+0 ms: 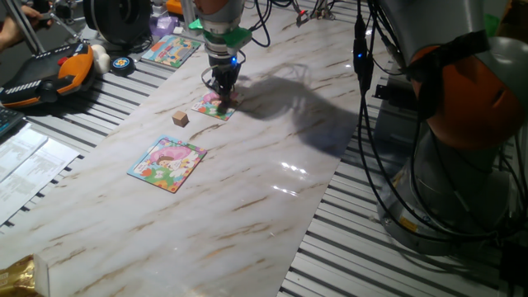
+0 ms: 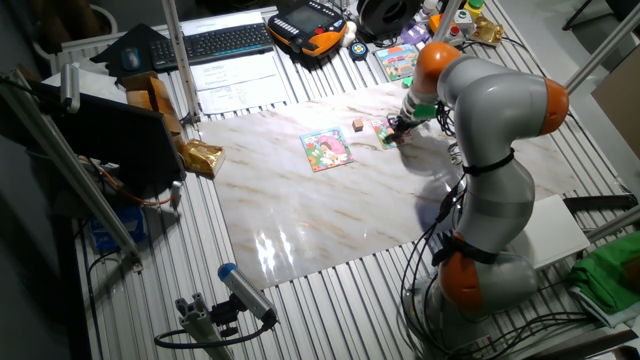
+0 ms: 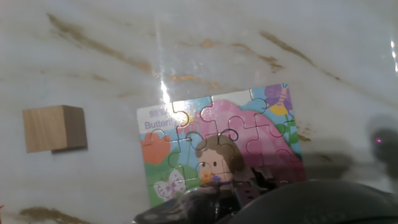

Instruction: Assemble one piece of a puzzle

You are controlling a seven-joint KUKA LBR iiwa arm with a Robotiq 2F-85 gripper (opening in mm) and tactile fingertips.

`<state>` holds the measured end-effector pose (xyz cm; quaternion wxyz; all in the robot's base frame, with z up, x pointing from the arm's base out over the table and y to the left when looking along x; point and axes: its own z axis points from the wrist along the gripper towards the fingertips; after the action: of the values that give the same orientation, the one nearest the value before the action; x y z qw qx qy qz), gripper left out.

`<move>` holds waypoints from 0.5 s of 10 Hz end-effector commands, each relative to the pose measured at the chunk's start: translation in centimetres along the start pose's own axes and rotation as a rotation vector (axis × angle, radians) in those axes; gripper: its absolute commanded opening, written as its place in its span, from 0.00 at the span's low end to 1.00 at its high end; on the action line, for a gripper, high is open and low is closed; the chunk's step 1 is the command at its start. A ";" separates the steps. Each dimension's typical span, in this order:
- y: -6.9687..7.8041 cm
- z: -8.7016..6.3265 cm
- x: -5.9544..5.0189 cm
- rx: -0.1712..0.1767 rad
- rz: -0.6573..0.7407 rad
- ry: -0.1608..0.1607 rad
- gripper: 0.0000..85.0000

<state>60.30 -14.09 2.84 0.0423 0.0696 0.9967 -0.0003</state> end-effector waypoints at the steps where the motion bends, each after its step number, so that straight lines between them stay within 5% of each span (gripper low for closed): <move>1: 0.0 -0.2 0.0 0.004 -0.002 -0.001 0.01; 5: 0.6 -0.3 0.1 0.029 -0.008 -0.009 0.01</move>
<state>60.28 -13.46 3.12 0.0459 0.0664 0.9966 -0.0154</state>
